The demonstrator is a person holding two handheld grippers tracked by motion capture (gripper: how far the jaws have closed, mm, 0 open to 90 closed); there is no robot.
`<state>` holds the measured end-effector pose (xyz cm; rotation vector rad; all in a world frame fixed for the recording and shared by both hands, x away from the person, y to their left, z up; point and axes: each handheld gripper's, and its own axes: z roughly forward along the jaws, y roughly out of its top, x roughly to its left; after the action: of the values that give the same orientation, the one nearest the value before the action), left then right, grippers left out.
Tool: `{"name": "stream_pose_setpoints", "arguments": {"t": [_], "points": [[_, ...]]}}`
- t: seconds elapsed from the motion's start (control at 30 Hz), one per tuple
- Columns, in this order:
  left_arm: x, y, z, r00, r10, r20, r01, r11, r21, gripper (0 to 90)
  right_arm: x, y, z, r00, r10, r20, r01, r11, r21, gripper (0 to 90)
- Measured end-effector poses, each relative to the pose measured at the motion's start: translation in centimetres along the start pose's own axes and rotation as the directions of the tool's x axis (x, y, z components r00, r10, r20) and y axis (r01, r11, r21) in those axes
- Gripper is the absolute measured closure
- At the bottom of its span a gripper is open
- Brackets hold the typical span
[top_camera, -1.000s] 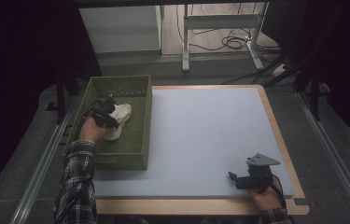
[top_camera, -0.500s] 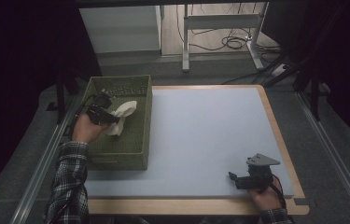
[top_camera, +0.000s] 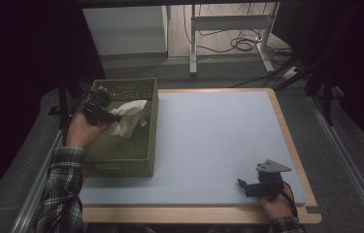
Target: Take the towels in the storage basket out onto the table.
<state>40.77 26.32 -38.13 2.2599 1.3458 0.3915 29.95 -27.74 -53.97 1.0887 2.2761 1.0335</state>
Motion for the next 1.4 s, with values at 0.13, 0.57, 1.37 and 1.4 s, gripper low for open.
{"name": "stream_pose_setpoints", "arguments": {"t": [0.13, 0.57, 1.37, 1.4], "points": [[-0.1, 0.1, -1.0, 1.0, 0.003, -0.003, -0.003, 1.0, -0.008, 72.1, 0.0, 0.0, 0.0, 1.0, 0.0, 0.0, 0.0, 1.0, 0.0, 2.1], [-1.1, 1.5, -3.9, 0.9997, 0.023, 0.009, -0.022, 0.9972, -0.072, 71.9, 0.0, 0.0, 0.0, 1.0, 0.0, 0.0, 0.0, 1.0, 0.0, 2.1], [-4.4, 5.2, -7.3, 0.9956, 0.086, 0.039, -0.076, 0.9761, -0.203, 71.6, 0.0, 0.0, 0.0, 1.0, 0.001, -0.002, -0.001, 1.0, 0.002, 2.1], [-4.7, 5.4, -7.3, 0.9952, 0.09, 0.038, -0.08, 0.9755, -0.205, 71.6, 0.0, 0.0, 0.0, 1.0, 0.0, -0.001, 0.0, 1.0, 0.001, 2.1]]}}
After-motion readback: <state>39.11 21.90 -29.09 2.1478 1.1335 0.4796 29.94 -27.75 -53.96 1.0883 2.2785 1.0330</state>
